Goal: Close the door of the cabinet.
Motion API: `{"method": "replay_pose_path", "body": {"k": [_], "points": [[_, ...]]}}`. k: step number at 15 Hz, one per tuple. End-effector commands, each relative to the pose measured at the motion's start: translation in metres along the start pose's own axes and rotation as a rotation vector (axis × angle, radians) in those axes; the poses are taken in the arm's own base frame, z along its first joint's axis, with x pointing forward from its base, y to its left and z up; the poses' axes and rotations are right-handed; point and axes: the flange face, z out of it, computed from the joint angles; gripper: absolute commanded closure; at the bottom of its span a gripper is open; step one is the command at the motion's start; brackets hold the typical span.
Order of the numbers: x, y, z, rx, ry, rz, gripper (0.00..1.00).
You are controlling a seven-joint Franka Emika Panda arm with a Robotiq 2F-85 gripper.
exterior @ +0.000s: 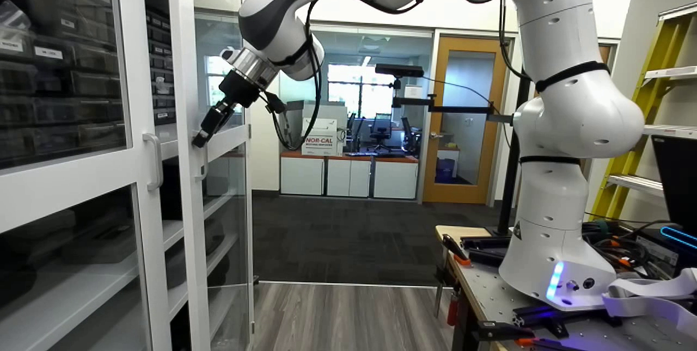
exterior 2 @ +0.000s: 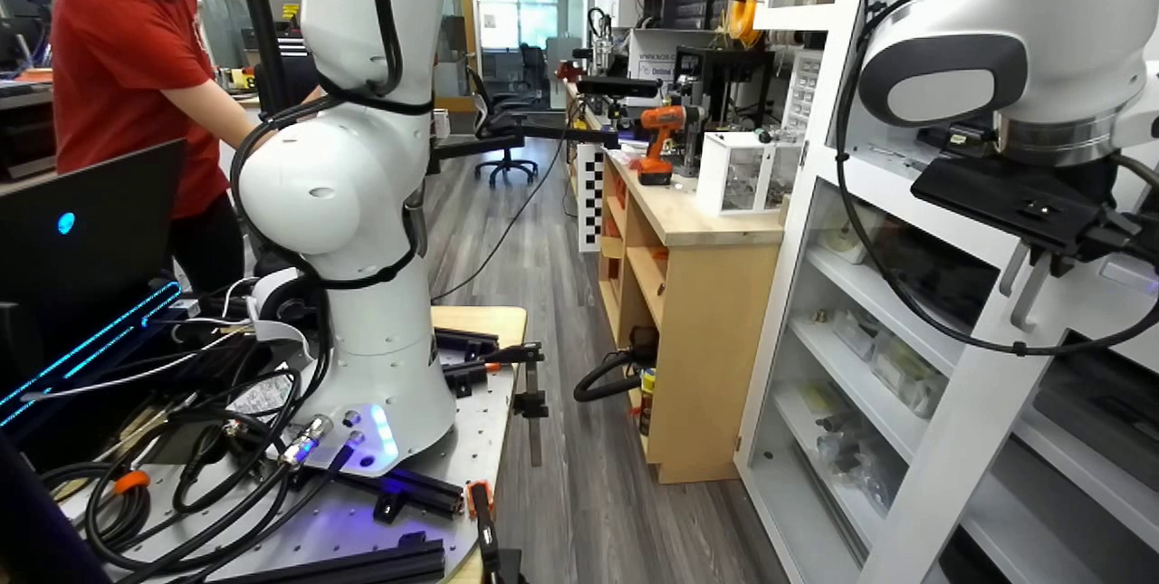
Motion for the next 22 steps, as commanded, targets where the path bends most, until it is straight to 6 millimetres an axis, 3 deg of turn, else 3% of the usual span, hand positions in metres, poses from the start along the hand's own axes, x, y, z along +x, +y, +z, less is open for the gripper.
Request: {"method": "replay_pose_path", "body": {"k": [1, 9, 13, 14, 15, 17, 22], "points": [[0.027, -0.012, 0.023, -0.017, 0.027, -0.040, 0.96], [0.054, -0.016, 0.049, -0.037, 0.060, -0.024, 0.95], [0.051, -0.018, 0.047, -0.030, 0.040, -0.046, 0.95], [0.050, -0.018, 0.047, -0.030, 0.035, -0.053, 0.87], [0.050, -0.017, 0.046, -0.031, 0.025, -0.061, 0.58], [0.048, -0.019, 0.046, -0.037, 0.007, -0.088, 0.52], [0.044, -0.031, 0.048, -0.074, -0.065, -0.135, 0.19]]}}
